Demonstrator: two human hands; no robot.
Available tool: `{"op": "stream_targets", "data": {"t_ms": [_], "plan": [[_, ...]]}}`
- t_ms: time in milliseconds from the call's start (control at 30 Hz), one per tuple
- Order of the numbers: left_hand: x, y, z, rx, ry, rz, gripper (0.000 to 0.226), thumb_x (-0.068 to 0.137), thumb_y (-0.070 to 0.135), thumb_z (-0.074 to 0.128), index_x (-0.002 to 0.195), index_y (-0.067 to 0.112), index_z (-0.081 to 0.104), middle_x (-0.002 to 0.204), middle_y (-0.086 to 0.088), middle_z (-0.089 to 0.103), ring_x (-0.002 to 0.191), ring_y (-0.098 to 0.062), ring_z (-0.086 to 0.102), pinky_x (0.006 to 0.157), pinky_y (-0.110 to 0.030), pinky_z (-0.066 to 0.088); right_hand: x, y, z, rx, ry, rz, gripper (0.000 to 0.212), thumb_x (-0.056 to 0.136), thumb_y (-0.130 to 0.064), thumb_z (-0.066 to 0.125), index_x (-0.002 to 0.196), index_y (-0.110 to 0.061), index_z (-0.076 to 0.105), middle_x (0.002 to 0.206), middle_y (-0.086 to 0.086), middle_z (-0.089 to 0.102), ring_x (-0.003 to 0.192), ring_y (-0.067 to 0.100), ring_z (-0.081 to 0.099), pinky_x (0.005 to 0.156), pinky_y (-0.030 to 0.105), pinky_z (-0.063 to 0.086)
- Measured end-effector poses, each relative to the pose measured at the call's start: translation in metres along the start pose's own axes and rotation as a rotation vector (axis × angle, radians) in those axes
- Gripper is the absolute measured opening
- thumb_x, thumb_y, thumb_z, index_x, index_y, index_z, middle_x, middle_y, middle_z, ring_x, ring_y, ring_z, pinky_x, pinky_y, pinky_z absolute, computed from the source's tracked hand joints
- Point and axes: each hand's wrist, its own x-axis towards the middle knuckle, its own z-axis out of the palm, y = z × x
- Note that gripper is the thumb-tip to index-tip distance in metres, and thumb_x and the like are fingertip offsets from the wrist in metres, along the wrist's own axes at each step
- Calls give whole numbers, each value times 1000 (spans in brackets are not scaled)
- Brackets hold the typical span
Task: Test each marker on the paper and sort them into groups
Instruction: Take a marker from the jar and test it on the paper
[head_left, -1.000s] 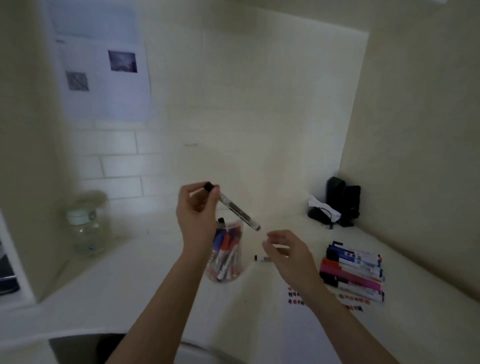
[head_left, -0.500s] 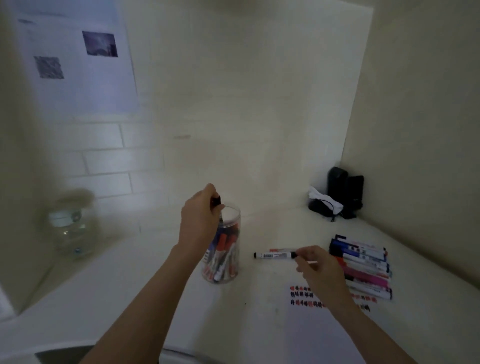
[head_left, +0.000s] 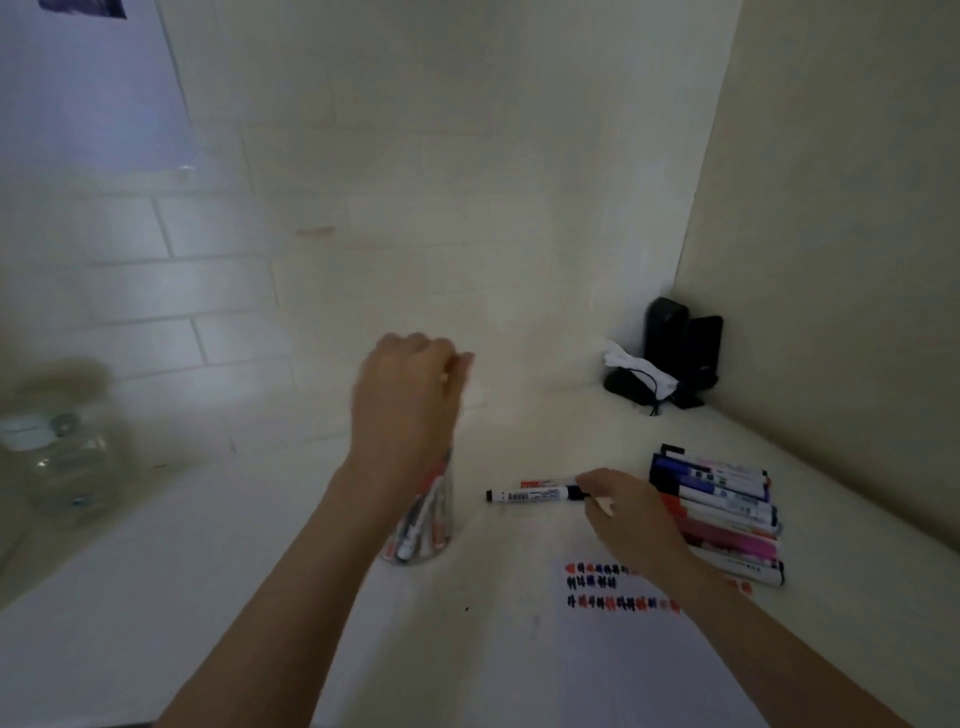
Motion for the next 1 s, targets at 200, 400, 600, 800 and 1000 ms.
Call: {"op": "stream_targets", "data": {"t_ms": [200,400,600,800,1000], "plan": [[-79,32,76,-294,-435,20,14,94,30,50,93,21,61,88,5,60,82,-11,52,76,-32,48,21,-1,36,-360,-170,-227,46,92,-14,49,137,-22,50,135,0,58,118,16,56,101,32,43],[-144,6,115,-510,-426,-356,6,79,19,68,82,23,64,71,12,61,68,-2,57,61,-14,44,13,2,33,-577,1,-269,32,92,-36,60,121,-25,64,112,1,57,107,24,50,84,36,32],[-147,3,116,-531,-430,-344,10,76,18,72,79,21,64,69,13,60,72,2,58,60,-5,39,4,-18,9,-432,-55,-167,21,96,-40,52,107,-26,63,94,-6,63,89,13,56,82,32,38],[-141,28,103,-583,-481,-322,13,98,29,49,98,24,61,87,10,60,77,-1,54,69,-13,41,-43,-17,-49,585,-82,310,13,91,-16,61,84,-6,61,62,3,59,47,9,42,44,21,35],[-154,107,86,-664,-549,6,19,101,34,41,111,24,54,94,17,47,85,-2,42,74,-13,33,-94,2,-63,996,-112,512,12,91,-12,61,81,-7,59,64,7,54,50,10,41,42,21,31]]}}
